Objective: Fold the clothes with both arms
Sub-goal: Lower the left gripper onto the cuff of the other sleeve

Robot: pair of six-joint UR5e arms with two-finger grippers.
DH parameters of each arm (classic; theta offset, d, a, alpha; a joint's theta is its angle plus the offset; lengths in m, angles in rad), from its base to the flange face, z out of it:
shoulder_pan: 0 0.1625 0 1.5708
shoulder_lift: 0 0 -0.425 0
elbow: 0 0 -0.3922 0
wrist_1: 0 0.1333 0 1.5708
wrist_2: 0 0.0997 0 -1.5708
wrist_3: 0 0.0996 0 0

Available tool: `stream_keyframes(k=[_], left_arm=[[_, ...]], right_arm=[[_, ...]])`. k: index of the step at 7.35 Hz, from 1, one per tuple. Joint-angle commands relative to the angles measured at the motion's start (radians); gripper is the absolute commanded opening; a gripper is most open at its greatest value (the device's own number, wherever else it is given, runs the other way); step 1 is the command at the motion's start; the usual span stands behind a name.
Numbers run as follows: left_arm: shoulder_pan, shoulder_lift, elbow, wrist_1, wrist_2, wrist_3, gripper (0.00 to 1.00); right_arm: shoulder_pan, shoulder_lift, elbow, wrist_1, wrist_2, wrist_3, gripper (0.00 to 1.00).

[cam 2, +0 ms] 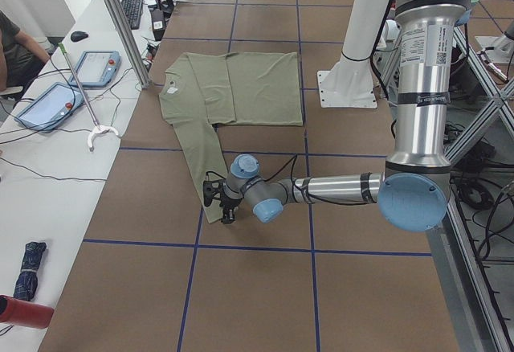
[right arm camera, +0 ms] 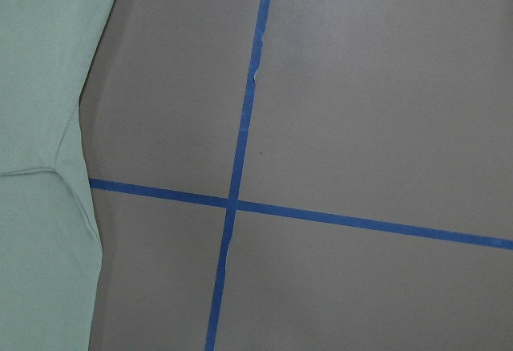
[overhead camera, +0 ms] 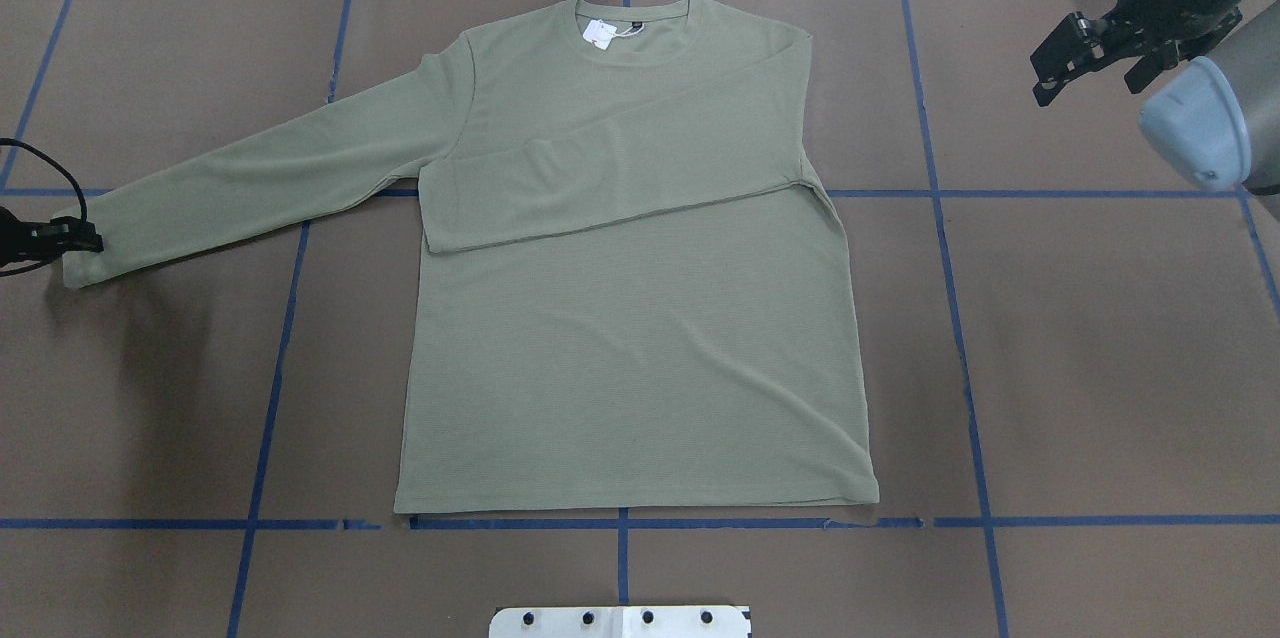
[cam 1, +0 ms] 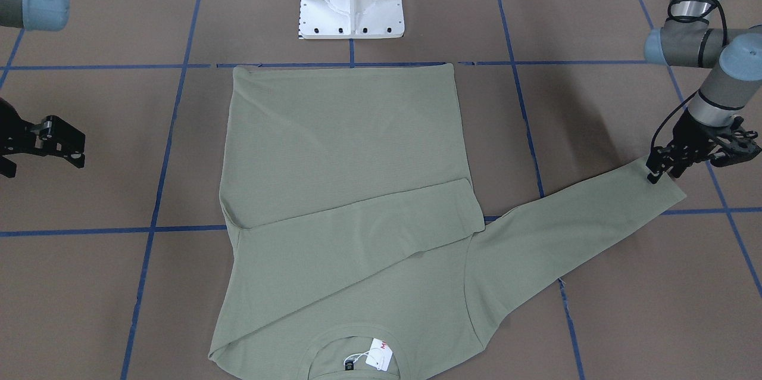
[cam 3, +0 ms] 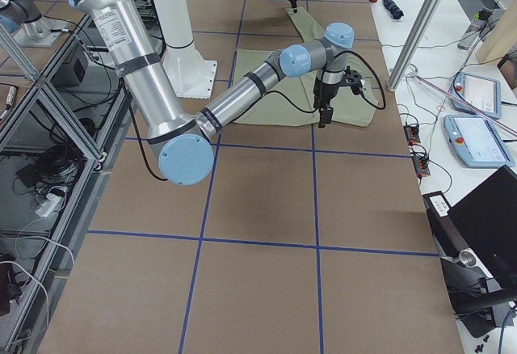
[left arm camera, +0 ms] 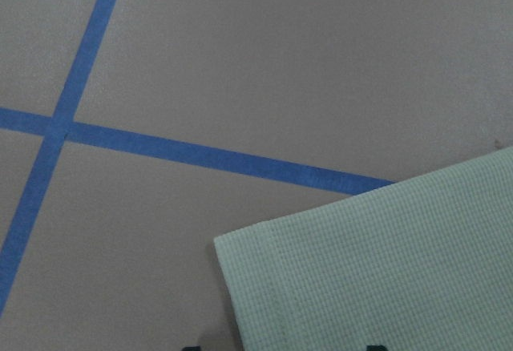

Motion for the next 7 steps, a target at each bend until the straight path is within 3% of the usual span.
stream_keyframes(k=[1,3,6,7], left_arm=[[0.003,0.001,-0.007,-0.012,-0.001,-0.004,0.20],[0.003,0.001,-0.024,-0.012,-0.001,-0.004,0.03],[0.003,0.007,-0.112,0.019,-0.009,-0.004,0.00],[0.004,-0.002,-0.190,0.118,-0.035,-0.004,0.00]], right_arm=[[0.004,-0.001,0.001,0.000,0.001,0.000,1.00],[0.006,-0.004,0.001,0.000,-0.001,0.000,1.00],[0.012,-0.030,0.001,0.000,0.001,-0.006,1.00],[0.022,-0.042,0.001,0.000,0.002,-0.015,1.00]])
